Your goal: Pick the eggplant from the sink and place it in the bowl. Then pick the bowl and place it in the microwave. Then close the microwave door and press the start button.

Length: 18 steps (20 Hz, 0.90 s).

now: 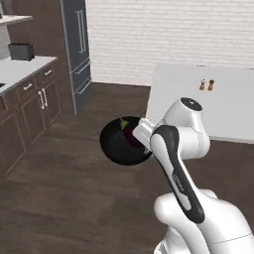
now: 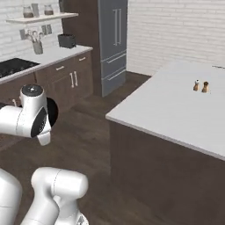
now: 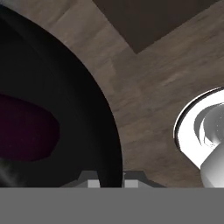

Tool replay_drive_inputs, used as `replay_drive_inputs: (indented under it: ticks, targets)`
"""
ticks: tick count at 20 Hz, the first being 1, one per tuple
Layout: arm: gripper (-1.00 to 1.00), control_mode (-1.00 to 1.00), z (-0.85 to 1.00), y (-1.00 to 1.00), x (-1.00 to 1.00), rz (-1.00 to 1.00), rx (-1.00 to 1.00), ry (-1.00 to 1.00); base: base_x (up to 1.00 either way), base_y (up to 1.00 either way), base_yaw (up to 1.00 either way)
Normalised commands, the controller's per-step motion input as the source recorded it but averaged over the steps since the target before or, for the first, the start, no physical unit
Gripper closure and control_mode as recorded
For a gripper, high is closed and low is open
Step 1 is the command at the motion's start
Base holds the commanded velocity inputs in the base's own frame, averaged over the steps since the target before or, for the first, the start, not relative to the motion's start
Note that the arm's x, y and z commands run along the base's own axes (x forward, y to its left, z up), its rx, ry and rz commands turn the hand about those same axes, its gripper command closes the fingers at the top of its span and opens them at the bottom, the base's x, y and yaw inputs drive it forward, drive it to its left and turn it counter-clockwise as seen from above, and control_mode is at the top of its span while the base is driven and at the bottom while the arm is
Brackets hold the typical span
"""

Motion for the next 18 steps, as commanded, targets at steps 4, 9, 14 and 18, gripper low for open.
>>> replay_drive_inputs:
  ticks: [4,9,14,18]
  targets:
    - [1.0,1.0,0.0,0.0,0.0,0.0,0.0,0.0,0.0,-0.22,-0.76]
    - [1.0,1.0,0.0,0.0,0.0,0.0,0.0,0.0,0.0,-0.17,-0.78]
    - [1.0,1.0,0.0,0.0,0.0,0.0,0.0,0.0,0.0,-0.17,-0.79]
    - [1.0,1.0,0.0,0.0,0.0,0.0,0.0,0.0,0.0,-0.14,-0.79]
